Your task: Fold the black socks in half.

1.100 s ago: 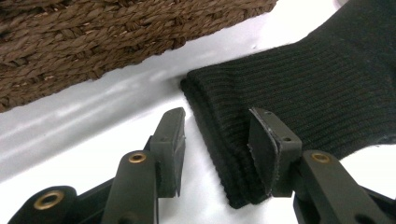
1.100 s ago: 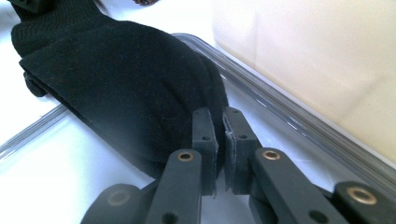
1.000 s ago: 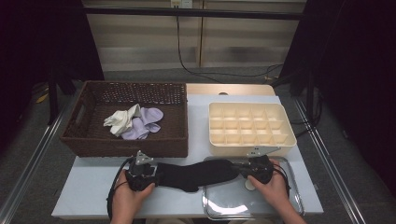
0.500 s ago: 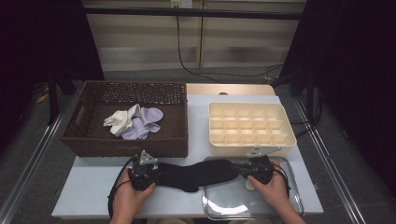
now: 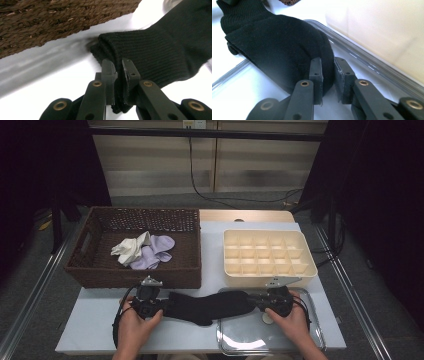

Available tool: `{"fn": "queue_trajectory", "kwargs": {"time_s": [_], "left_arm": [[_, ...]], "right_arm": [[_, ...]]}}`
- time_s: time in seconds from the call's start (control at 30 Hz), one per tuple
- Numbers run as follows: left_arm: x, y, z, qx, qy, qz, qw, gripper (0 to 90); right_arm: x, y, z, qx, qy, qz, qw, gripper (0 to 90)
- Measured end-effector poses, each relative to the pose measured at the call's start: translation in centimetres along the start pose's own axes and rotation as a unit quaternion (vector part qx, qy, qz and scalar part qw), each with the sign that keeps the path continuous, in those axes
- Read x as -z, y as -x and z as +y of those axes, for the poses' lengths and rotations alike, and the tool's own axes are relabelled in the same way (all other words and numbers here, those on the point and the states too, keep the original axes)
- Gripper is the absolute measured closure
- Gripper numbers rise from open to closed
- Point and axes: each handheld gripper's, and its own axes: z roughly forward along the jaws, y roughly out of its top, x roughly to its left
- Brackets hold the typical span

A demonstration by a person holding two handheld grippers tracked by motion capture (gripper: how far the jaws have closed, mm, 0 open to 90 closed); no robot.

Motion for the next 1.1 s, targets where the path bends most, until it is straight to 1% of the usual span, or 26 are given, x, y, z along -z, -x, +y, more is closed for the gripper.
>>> {"fn": "queue_trajectory", "kwargs": {"time_s": [0.03, 0.1, 0.17, 0.2, 0.27, 0.33, 0.43, 0.47, 0.5, 0.53, 0.57, 0.6, 0.63, 0.67, 0.7, 0.73, 0.77, 0.8, 0.83, 0.87, 0.9, 0.97, 1.03, 1.1], "left_arm": [[0.2, -0.1, 0.1, 0.001, 0.002, -0.005, 1.0000, 82.1], [0.4, -0.2, 0.2, -0.002, 0.006, -0.006, 1.0000, 82.1], [0.6, -0.4, 0.3, 0.002, 0.003, -0.014, 0.9999, 82.1], [0.7, -0.5, 0.4, -0.001, 0.002, -0.020, 0.9998, 82.1], [0.8, -0.5, 0.5, 0.000, 0.002, -0.022, 0.9998, 82.1], [0.9, -0.6, 0.6, -0.003, 0.003, -0.025, 0.9997, 81.9], [0.9, -0.7, 0.8, -0.009, 0.004, -0.029, 0.9995, 81.3], [0.9, -0.7, 0.9, -0.010, 0.009, -0.028, 0.9995, 80.9], [0.9, -0.7, 0.9, -0.007, 0.012, -0.029, 0.9995, 80.9], [1.0, -0.8, 1.0, -0.007, 0.009, -0.035, 0.9993, 80.8], [1.0, -1.0, 1.0, 0.009, 0.000, -0.045, 0.9990, 80.9], [1.0, -1.2, 1.1, 0.033, -0.007, -0.060, 0.9976, 80.8], [1.1, -1.3, 1.1, 0.036, -0.004, -0.065, 0.9972, 80.9], [1.2, -1.3, 1.1, 0.029, -0.003, -0.061, 0.9977, 81.2], [1.3, -1.3, 1.1, 0.025, -0.005, -0.054, 0.9982, 81.6], [1.4, -1.3, 1.1, 0.025, -0.008, -0.053, 0.9982, 81.8], [1.5, -1.3, 1.2, 0.023, -0.005, -0.055, 0.9982, 82.0], [1.6, -1.2, 1.3, 0.023, -0.004, -0.053, 0.9983, 82.3], [1.8, -1.3, 1.3, 0.022, -0.009, -0.054, 0.9982, 82.5], [1.9, -1.3, 1.4, 0.021, -0.006, -0.051, 0.9985, 82.6], [2.0, -1.4, 1.5, 0.023, -0.008, -0.051, 0.9984, 82.7], [2.3, -1.7, 1.6, 0.034, -0.005, -0.054, 0.9979, 82.7], [2.8, -2.1, 1.6, 0.032, -0.006, -0.054, 0.9980, 82.7], [3.1, -2.2, 1.7, 0.030, -0.013, -0.059, 0.9977, 82.7]], "right_arm": [[0.0, 0.0, 0.0, -0.001, -0.001, -0.001, 1.0000, 75.1], [-0.1, -0.1, 0.1, -0.003, 0.000, 0.000, 1.0000, 72.5], [0.0, -0.1, 0.2, -0.006, 0.003, 0.000, 1.0000, 70.3], [0.0, -0.1, 0.2, -0.006, 0.006, 0.002, 1.0000, 68.8], [0.1, -0.2, 0.3, -0.009, 0.010, 0.003, 0.9999, 67.4], [0.3, -0.2, 0.4, -0.014, 0.017, 0.006, 0.9997, 65.8], [0.6, -0.3, 0.6, -0.005, 0.023, 0.000, 0.9997, 67.1], [0.7, -0.4, 0.7, -0.004, 0.024, 0.001, 0.9997, 68.6], [0.8, -0.5, 0.8, 0.001, 0.025, -0.001, 0.9997, 72.2], [0.9, -0.5, 0.8, 0.004, 0.026, -0.003, 0.9996, 74.0], [0.9, -0.5, 0.9, 0.006, 0.027, -0.001, 0.9996, 75.9], [0.9, -0.6, 0.9, 0.009, 0.026, -0.001, 0.9996, 78.8], [0.8, -0.6, 0.9, 0.011, 0.021, 0.001, 0.9997, 79.2], [0.6, -0.6, 0.8, 0.009, 0.019, 0.003, 0.9998, 79.4], [0.5, -0.6, 0.8, 0.012, 0.017, 0.004, 0.9998, 79.9], [0.4, -0.7, 0.8, 0.013, 0.015, 0.006, 0.9998, 80.1], [0.3, -0.8, 0.8, 0.017, 0.014, 0.007, 0.9997, 80.2], [0.3, -0.8, 0.8, 0.018, 0.013, 0.007, 0.9997, 80.4], [0.2, -0.9, 0.9, 0.018, 0.014, 0.009, 0.9997, 80.6], [0.2, -0.9, 0.9, 0.017, 0.013, 0.010, 0.9997, 80.7], [0.1, -0.9, 0.9, 0.016, 0.013, 0.012, 0.9997, 80.8], [0.0, -1.0, 0.9, 0.019, 0.011, 0.013, 0.9997, 81.8], [-0.1, -1.2, 0.9, 0.019, 0.009, 0.014, 0.9997, 81.8], [-0.3, -1.2, 0.9, 0.018, 0.009, 0.018, 0.9996, 81.6]]}}
